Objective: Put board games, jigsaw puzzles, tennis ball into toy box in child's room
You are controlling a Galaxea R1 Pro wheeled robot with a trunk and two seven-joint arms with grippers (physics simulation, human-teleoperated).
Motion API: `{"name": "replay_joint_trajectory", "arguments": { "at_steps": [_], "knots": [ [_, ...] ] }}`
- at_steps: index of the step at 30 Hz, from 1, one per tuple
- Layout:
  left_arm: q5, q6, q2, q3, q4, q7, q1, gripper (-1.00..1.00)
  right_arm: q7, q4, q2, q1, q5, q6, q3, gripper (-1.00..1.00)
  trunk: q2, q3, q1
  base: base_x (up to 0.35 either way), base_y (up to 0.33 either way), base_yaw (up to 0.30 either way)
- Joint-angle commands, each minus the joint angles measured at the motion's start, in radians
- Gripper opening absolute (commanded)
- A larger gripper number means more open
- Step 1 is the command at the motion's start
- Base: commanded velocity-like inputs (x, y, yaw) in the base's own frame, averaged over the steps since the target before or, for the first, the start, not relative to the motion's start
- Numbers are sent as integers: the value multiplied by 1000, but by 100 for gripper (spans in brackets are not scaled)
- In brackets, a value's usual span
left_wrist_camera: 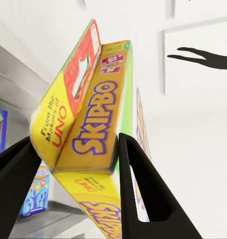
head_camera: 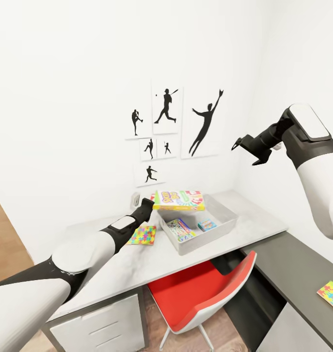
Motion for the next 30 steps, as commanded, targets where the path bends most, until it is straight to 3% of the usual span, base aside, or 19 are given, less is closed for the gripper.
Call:
{"name": "replay_joint_trajectory", "arguments": {
  "at_steps": [1,10,19,30],
  "knots": [
    [11,7,0,-1,0,-3,-1,-100,-7,-1,-2,-1,-8,5,6,100,-3,-2,0,-197,-47,0],
    [10,27,0,-1,-1,-7,-1,-100,-7,-1,-3,0,-8,5,5,100,-3,-2,0,-248,-95,0],
    [10,31,0,-1,-1,-7,-1,-100,-7,0,-2,0,-8,5,4,100,-3,-2,0,-30,-24,0],
    [7,29,0,-1,-3,-7,-1,-100,-6,0,-2,0,-8,5,6,100,-3,-2,0,-25,-179,0]
  ]
}}
